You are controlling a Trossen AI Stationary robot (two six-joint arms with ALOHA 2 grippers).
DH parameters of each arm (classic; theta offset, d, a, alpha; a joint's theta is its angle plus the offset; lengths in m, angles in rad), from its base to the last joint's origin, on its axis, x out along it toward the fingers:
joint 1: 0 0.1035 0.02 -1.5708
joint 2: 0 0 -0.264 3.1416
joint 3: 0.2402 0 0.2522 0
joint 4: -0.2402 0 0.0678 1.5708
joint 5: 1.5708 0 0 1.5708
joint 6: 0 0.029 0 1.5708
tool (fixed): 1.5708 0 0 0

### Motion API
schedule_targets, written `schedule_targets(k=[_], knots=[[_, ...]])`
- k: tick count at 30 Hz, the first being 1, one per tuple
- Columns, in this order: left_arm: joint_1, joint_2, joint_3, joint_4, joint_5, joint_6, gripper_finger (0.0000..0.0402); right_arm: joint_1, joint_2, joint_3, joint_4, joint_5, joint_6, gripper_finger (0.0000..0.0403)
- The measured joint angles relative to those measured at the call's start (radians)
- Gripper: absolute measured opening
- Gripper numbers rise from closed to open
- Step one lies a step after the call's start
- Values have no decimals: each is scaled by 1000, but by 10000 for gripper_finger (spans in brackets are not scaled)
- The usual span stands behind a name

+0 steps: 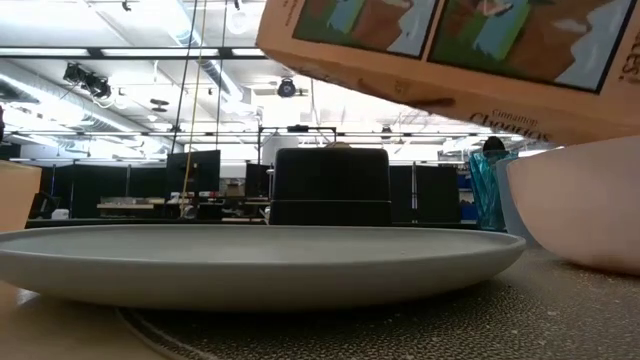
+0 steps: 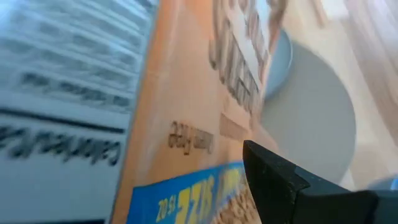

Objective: Arrange a breakfast setting
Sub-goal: Pour cereal into the orange bowl

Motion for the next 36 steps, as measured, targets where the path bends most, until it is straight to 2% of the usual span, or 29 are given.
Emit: schedule_targets(k=[1, 4, 8, 14, 22, 36], knots=[[0, 0, 0, 4, 0, 0, 171, 11, -2, -8, 14, 18, 1, 168], [0, 1, 0, -8, 2, -4, 171, 2, 13, -10, -8, -21, 25, 168], [0, 0, -2, -37, 2, -24, 171, 30, 6, -3, 7, 30, 6, 168], [-6, 0, -79, -24, 1, -34, 171, 32, 9, -3, 5, 33, 3, 168], [-6, 1, -160, -19, -15, -53, 171, 17, 9, -3, 34, 39, -6, 168], [-6, 1, -207, -47, -26, -86, 171, -49, -7, 4, 84, 51, -121, 168]])
